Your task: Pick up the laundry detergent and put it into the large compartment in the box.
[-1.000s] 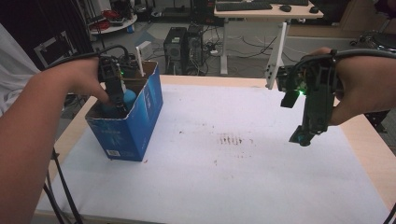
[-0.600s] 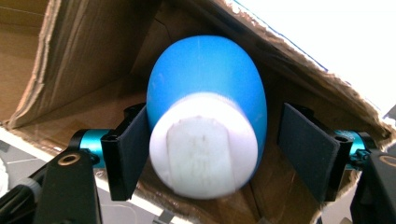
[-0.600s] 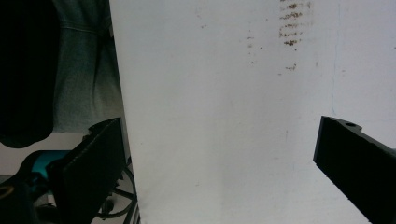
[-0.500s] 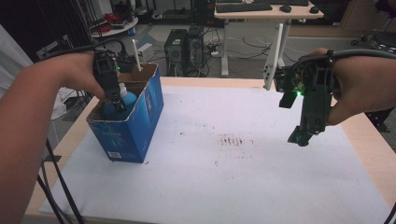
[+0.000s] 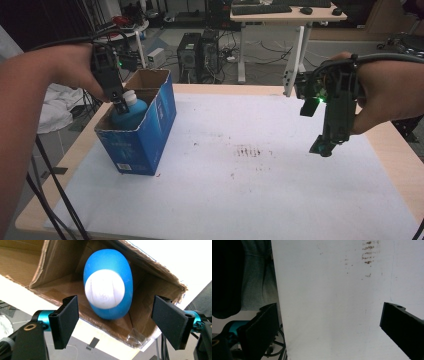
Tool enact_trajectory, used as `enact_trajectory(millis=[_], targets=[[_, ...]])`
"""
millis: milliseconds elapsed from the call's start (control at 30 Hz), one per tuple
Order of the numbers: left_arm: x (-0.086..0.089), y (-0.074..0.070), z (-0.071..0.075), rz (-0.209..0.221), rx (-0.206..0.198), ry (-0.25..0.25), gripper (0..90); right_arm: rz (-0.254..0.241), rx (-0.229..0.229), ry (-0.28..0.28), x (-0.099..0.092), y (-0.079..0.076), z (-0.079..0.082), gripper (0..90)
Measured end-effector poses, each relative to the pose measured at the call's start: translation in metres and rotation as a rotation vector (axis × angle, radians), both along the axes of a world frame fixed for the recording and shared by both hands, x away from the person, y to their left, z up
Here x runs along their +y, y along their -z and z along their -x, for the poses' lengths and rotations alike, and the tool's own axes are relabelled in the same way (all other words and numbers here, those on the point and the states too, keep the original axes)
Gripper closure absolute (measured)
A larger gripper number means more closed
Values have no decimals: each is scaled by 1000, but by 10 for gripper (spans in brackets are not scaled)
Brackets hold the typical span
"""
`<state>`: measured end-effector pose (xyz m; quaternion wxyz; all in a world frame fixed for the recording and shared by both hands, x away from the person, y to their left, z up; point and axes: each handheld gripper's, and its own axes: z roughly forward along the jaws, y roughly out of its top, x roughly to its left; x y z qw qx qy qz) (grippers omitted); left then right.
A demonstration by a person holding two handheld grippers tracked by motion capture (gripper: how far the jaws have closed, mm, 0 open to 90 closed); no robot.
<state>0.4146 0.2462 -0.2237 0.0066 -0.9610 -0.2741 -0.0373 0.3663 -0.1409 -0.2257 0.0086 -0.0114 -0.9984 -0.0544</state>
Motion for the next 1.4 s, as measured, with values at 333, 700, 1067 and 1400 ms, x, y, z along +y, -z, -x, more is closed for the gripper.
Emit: enact_trajectory(millis=[333, 700, 1067, 1400], targets=[[-5, -19, 8, -2, -6, 24, 170, 1, 2, -6, 2, -1, 0, 17], [-36, -36, 23, 24, -15, 184, 137, 0, 6, -8, 4, 1, -1, 17], [-86, -33, 36, 49, 11, 357, 86, 2, 9, -11, 6, 2, -1, 17], [-113, -17, 33, 34, 31, 435, 81, 4, 16, -9, 6, 5, -4, 17]])
